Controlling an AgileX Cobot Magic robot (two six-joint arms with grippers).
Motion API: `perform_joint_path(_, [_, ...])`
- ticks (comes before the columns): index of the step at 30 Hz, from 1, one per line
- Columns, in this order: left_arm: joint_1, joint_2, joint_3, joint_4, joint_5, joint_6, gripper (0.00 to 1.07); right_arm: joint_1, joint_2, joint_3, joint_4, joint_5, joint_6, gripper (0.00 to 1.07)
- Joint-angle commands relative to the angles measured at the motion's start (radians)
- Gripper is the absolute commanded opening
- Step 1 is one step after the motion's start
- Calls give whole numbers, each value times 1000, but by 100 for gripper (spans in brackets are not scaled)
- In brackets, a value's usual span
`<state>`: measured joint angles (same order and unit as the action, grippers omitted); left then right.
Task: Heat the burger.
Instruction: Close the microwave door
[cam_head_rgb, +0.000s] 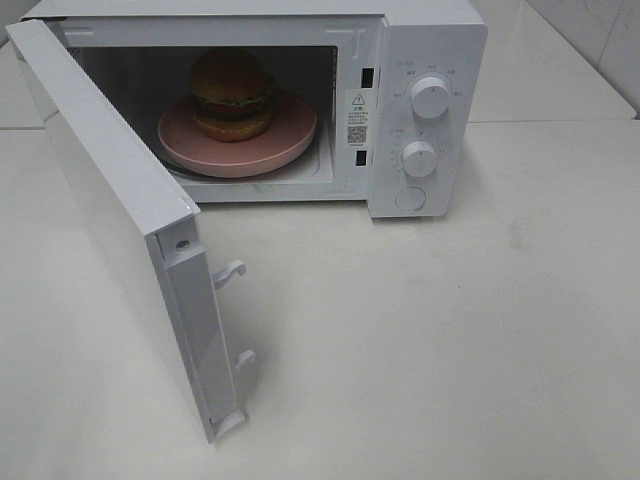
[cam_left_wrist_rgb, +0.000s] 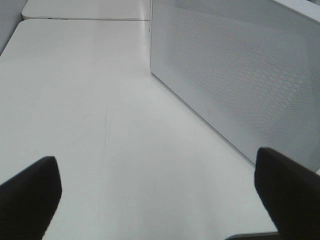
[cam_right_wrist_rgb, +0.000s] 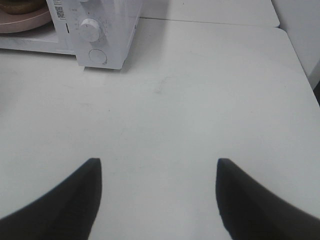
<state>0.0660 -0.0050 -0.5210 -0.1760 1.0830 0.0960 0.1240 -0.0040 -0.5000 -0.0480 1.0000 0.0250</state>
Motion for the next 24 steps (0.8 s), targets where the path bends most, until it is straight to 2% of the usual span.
perform_joint_path(1, [-5,-16,2,-5,-12,1,99,-6,-29,3,4,-6,0,65])
perform_joint_path(12, [-5,-16,2,-12,-12,-4,99,-6,-29,3,4,-6,0,65])
perform_joint_path(14, [-5,-11,1,-17,-21,-41,99,-6,-29,3,4,-6,0,65])
perform_joint_path(15, [-5,-11,1,-17,-21,-41,99,-6,-29,3,4,-6,0,65])
perform_joint_path(24, [-5,69,-29,-25,-85,-52,89,-6,-29,3,4,-6,0,65])
